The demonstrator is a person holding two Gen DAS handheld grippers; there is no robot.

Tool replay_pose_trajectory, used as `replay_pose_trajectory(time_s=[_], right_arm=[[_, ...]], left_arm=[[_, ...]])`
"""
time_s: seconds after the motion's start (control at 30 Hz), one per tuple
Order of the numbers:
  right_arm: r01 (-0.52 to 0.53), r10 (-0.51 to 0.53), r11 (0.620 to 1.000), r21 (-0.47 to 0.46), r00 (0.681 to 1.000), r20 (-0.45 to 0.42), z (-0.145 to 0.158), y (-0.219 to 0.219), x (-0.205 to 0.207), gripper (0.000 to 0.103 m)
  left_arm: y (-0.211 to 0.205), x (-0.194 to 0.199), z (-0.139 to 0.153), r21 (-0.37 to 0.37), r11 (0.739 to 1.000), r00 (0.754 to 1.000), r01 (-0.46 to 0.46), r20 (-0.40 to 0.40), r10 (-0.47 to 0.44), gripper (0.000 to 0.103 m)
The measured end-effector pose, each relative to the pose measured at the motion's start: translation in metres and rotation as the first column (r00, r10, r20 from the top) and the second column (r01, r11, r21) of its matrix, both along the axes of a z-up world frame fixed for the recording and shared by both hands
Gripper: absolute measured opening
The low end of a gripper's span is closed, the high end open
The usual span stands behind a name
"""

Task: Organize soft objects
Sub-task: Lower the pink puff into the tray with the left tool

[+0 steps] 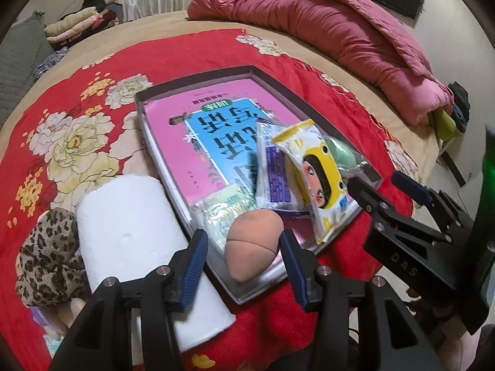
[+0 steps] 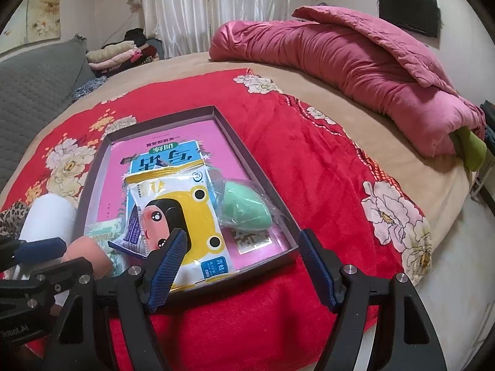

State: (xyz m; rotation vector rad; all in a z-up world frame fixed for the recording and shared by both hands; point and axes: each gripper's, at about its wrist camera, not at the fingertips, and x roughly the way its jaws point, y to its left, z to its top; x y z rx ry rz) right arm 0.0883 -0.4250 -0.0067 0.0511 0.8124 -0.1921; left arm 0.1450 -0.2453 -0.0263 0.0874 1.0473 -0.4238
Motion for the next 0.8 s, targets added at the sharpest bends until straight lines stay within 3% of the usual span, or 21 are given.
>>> replay_pose_trajectory(time_s=[0.8], right_arm=[[0.009,-0.009,1.000,0.016,1.000,0.001,0.001,-0.001,-0.002,0.076]], left_arm=[[0.026,-0.010,0.023,-0.043,0.998,0.998,-0.051,0.041,0.053,0.049]])
